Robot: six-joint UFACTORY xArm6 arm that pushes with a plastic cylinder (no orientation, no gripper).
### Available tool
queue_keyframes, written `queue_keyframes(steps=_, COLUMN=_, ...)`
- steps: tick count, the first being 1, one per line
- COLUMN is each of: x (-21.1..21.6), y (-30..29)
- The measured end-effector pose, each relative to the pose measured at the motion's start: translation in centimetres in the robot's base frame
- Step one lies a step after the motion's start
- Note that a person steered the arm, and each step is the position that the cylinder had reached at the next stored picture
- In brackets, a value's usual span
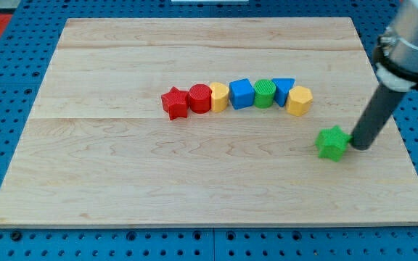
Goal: Push the green star towards down and a bit left
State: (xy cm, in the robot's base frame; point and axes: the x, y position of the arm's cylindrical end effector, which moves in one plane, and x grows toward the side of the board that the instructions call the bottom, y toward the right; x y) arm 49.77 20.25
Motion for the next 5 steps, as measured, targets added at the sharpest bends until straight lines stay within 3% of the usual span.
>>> queue_keyframes(steps=3, x=-0.3, y=-8.9)
queue_keyframes(steps=5, x=-5.5, y=-9.1)
